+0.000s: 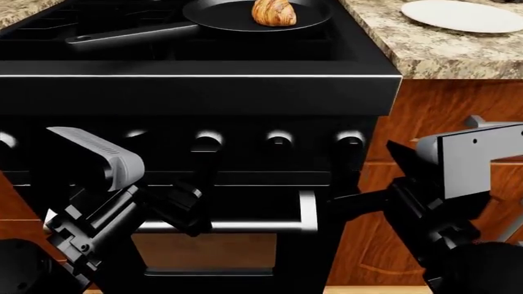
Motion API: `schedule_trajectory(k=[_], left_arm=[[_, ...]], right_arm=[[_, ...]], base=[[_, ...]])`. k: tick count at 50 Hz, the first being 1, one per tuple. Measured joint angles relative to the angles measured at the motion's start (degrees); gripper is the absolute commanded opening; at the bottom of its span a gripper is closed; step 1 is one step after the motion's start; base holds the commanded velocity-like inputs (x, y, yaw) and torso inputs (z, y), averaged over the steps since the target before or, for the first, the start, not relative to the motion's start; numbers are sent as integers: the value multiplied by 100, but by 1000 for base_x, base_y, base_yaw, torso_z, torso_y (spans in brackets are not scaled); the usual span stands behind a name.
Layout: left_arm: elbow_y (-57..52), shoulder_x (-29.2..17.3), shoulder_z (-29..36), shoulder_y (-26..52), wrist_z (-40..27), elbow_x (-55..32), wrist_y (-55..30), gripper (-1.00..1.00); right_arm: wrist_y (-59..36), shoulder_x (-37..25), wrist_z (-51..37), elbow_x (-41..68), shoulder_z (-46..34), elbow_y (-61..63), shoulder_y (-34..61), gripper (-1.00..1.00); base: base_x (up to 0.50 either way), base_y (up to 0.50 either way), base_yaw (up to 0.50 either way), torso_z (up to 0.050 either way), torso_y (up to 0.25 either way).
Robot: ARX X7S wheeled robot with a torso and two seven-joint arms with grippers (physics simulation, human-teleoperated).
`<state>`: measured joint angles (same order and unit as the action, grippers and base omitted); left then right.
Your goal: Pick the croissant and place it on the pan. Then turn on the stove to warm the croissant.
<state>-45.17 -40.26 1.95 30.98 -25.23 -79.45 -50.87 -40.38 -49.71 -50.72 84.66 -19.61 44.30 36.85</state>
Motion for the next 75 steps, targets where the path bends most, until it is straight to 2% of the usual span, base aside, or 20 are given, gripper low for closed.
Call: schedule_trajectory(k=[33, 75], left_arm=[[215, 60, 108, -72, 266, 252, 120, 100], [479, 51, 52, -233, 606, 440, 379, 100]], right_arm=[[-69, 297, 170, -716, -309, -606, 1, 100], [-440, 658, 383, -1315, -855, -1363, 471, 100]], base=[[0, 0, 0, 0, 0], [0, 0, 0, 0, 0]])
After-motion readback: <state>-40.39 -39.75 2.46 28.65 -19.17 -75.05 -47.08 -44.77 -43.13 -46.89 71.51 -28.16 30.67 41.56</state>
